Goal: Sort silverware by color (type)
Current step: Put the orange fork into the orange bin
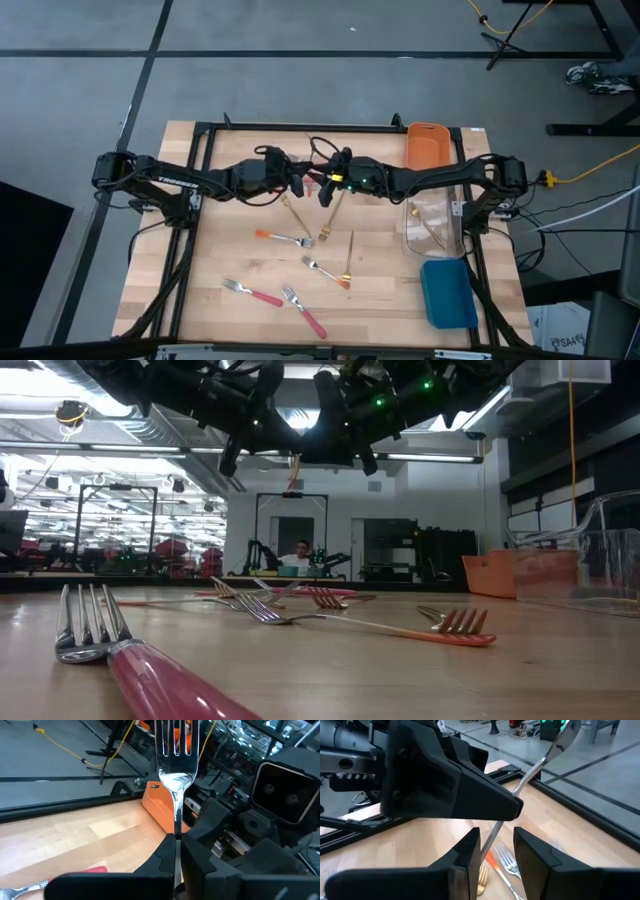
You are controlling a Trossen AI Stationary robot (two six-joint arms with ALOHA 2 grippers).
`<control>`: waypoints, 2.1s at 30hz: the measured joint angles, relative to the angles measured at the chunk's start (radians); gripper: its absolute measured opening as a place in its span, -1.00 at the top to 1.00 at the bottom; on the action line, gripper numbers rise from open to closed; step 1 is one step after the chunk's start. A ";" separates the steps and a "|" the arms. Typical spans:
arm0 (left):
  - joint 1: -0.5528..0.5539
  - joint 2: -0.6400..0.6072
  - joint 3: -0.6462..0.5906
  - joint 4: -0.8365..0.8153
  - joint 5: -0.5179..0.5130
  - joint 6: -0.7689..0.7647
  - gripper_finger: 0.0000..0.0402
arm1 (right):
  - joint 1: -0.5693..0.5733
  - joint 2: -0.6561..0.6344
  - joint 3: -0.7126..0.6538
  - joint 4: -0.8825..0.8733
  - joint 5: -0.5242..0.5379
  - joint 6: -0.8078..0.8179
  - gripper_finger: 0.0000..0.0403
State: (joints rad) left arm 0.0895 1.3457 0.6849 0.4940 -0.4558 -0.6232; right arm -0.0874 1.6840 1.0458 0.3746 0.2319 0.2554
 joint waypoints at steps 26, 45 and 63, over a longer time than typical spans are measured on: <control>-0.021 0.000 0.000 0.012 -0.006 0.000 0.97 | 0.001 0.000 0.000 0.025 -0.005 0.003 0.94; -0.021 0.000 0.000 0.017 -0.021 0.005 0.94 | 0.000 -0.001 0.000 0.026 -0.007 0.001 1.00; -0.021 0.000 0.000 0.018 -0.022 0.000 0.52 | -0.027 -0.025 0.001 -0.080 0.001 -0.001 1.00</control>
State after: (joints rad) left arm 0.0681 1.3458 0.6849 0.5121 -0.4782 -0.6231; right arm -0.1148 1.6595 1.0466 0.2948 0.2333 0.2546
